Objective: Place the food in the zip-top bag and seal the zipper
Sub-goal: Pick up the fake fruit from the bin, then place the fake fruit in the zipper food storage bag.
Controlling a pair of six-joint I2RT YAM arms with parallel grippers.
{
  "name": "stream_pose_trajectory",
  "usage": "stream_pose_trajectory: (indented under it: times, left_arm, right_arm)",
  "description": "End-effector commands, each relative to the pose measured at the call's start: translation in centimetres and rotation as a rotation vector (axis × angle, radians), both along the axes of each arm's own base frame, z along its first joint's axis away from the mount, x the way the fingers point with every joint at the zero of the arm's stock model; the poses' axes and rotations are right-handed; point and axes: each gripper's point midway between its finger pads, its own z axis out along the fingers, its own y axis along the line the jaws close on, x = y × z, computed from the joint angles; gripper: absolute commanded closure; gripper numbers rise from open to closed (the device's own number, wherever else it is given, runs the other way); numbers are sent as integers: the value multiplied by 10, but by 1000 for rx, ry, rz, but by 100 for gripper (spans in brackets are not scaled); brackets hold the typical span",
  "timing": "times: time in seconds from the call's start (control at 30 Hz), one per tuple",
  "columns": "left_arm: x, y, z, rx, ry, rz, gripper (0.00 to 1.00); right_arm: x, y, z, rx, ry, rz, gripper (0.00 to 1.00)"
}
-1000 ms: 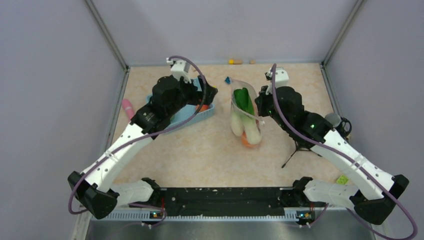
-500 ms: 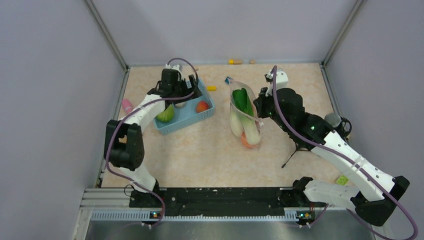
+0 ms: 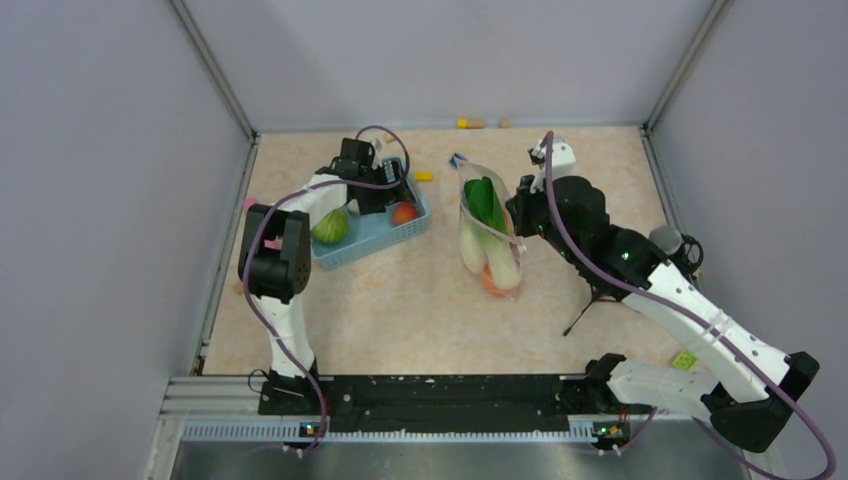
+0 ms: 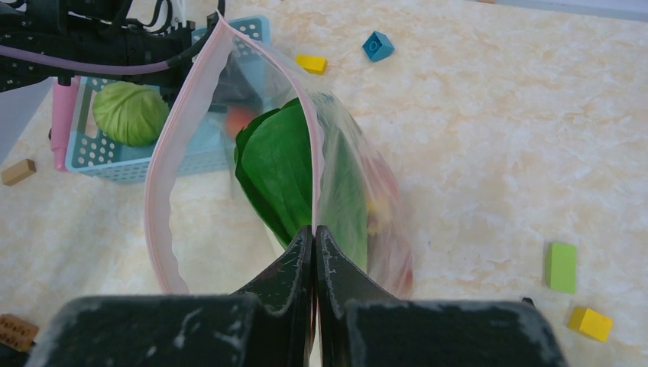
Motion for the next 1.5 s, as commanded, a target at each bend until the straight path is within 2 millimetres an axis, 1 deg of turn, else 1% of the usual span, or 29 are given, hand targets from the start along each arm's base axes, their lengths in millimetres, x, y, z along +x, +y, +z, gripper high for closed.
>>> stream_pose_trajectory:
  times: [0.0,0.1,0.23,0.33,0.37,0.4,0.47,0.53,0.63,0.7,0.73,0.83,0.9,0.97,1.07,1.13,1.2,1.27,1.3,1.37,1.4,1.47]
  left_arm:
    - [5,-4,-1,-6,3,-25,2]
    - [1,-5,-11,-4,35,-31,6]
    - [-4,-3,-22,7,75,-28,14]
    - [-7,-6,-24,-8,89,-38,28]
    - [-6,-6,-23,-11,89,-37,34]
    - [-6,-6,-22,-11,89,-35,41]
    - [-6,-7,-15,-14,84,-34,54]
    - [-7,-7,-6,-23,69,-38,63]
    - [-8,-8,12,-35,35,-37,71]
    - [-9,-7,28,-40,3,-31,79]
    - [-10,-6,35,-41,-12,-26,80]
    - [-13,-3,61,-47,-69,-14,83]
    - [-17,-2,82,-60,-112,-9,85]
    - [-22,-6,107,-86,-163,-26,88]
    - [-35,-16,155,-120,-266,-66,89]
    - [-49,-28,190,-139,-352,-111,89]
    - [-66,-46,226,-166,-449,-165,91]
    - [-87,-65,265,-210,-554,-214,96]
    - [-100,-75,285,-231,-615,-243,97]
    - [-121,-94,312,-258,-712,-295,96]
    - [-135,-107,323,-276,-747,-332,96]
    - [-152,-122,338,-312,-789,-391,96]
  right_arm:
    - [3,-3,13,24,-43,-7,100]
    - [3,-3,13,23,-43,-9,100]
    - [4,-3,13,20,-43,-9,100]
    - [4,-3,13,20,-46,-13,100]
    - [4,-3,13,19,-45,-11,100]
    - [4,-3,13,19,-46,-10,100]
    - [4,-4,14,21,-47,-12,100]
    - [4,-4,14,20,-50,-14,100]
    - [4,-4,14,21,-49,-15,100]
    - [4,-5,14,22,-50,-16,100]
    - [3,-5,14,23,-49,-15,100]
    - [3,-5,15,22,-51,-15,100]
    - [3,-5,15,24,-51,-17,100]
    - [3,-6,16,24,-53,-17,100]
    - [3,-4,16,29,-53,-12,100]
    - [3,-4,18,32,-57,-11,100]
    - [3,-4,20,37,-59,-12,100]
    - [3,-4,22,41,-63,-13,100]
    - [2,-5,23,42,-65,-14,100]
    - [2,-6,25,47,-69,-18,100]
    - [2,-6,26,51,-71,-20,100]
    - [1,-7,29,59,-76,-20,100]
